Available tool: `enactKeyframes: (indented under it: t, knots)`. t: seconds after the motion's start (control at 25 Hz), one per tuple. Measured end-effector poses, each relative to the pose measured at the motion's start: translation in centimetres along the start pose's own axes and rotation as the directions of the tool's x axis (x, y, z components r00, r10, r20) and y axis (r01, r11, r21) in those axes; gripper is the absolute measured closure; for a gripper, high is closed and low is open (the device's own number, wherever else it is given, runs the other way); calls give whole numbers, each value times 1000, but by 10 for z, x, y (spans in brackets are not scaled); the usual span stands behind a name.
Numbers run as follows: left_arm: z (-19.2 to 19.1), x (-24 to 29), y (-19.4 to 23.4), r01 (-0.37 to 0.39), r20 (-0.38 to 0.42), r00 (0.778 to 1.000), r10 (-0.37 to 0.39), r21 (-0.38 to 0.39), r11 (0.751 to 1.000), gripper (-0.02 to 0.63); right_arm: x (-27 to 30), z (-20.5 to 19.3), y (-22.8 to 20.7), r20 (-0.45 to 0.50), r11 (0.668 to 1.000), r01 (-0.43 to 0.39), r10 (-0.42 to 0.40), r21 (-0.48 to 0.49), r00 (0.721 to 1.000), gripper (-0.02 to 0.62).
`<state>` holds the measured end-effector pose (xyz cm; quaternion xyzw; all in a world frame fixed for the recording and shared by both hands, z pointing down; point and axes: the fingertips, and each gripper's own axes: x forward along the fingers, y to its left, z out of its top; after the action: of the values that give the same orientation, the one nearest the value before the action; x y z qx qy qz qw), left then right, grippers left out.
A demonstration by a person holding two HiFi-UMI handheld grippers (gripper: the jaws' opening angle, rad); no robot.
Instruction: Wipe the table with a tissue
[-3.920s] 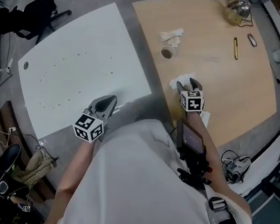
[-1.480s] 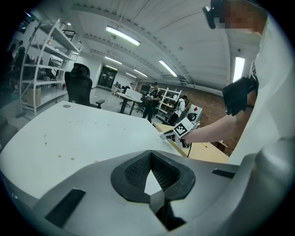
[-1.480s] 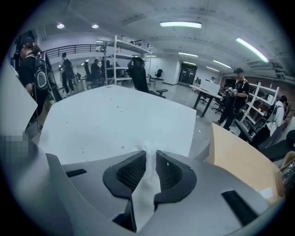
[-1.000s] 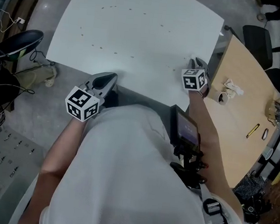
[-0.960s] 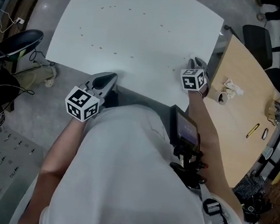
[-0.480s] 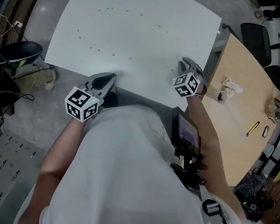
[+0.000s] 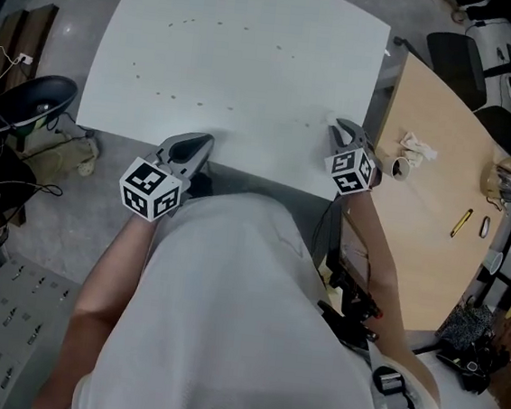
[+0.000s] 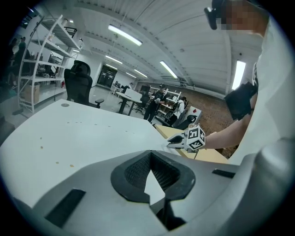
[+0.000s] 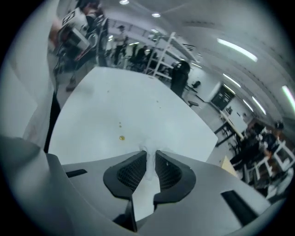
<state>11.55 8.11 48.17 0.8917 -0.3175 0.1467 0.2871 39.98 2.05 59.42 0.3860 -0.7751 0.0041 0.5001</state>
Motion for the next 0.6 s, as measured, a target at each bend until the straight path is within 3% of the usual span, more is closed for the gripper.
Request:
enactKeyframes:
  t: [0.08, 0.16, 0.32, 0.6]
  knots:
    - [1, 3, -2, 13, -1, 1000, -13, 6, 1000, 600, -9, -7, 5, 21, 984, -27, 24, 178, 1000, 534]
    - [2, 5, -5, 24, -2, 1000, -24, 10, 1000, 600, -13, -13, 22, 31, 959, -84, 78, 271, 996, 534]
    - [2, 7, -7, 38, -6, 999, -38, 18, 999, 600, -11, -20, 55, -10, 954, -139, 147, 267, 989, 534]
    - [0, 1, -3, 27, -9, 1000, -27, 15, 1000, 600, 6, 3, 59, -17, 956, -119, 129, 267, 992, 534]
